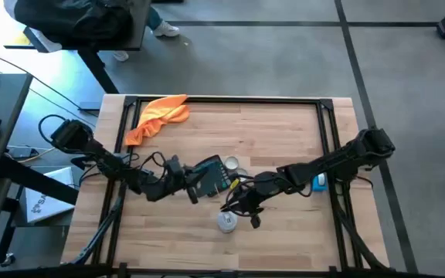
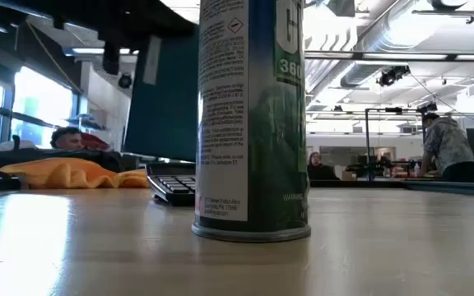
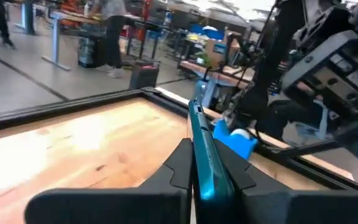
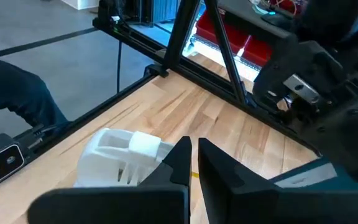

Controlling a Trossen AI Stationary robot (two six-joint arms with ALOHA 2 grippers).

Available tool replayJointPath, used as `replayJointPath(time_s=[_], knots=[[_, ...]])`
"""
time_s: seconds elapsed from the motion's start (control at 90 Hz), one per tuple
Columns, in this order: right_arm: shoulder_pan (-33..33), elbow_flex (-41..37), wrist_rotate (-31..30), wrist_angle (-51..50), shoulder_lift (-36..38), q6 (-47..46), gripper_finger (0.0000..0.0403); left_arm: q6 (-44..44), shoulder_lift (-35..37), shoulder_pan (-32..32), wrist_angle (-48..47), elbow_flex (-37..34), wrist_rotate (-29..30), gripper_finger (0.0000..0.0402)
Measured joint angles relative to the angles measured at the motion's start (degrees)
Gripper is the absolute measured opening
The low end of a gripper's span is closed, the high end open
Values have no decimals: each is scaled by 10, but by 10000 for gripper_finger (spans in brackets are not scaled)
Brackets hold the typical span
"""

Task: Apply microfiber cloth
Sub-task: Spray the back of the black tablet using the white spray bottle, then spray the front of the black tablet using the white spray bottle

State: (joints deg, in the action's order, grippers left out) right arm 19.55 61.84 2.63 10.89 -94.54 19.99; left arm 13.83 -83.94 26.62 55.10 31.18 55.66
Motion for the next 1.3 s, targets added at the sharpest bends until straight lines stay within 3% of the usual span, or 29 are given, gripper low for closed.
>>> replayJointPath(time_s=[0.111, 0.278, 0.4, 0.667, 1.0, 1.3], knots=[[0, 0, 0, 0, 0, 0, 0, -104, 6, -12, 89, 0, -4, 12], [0, 0, 0, 0, 0, 0, 0, -271, 21, -14, 263, 2, -57, 12], [0, 0, 1, 4, 0, 0, 0, -335, 29, -3, 310, 2, -100, 12], [1, -3, 1, 23, 25, 6, 0, -463, 31, 26, 262, 2, -96, 12], [1, -1, 2, 29, 72, -5, 0, -674, 31, 30, 133, 2, 20, 9], [-25, -1, 82, -26, 62, -22, 0, -833, 30, 15, 0, 2, 63, 8]])
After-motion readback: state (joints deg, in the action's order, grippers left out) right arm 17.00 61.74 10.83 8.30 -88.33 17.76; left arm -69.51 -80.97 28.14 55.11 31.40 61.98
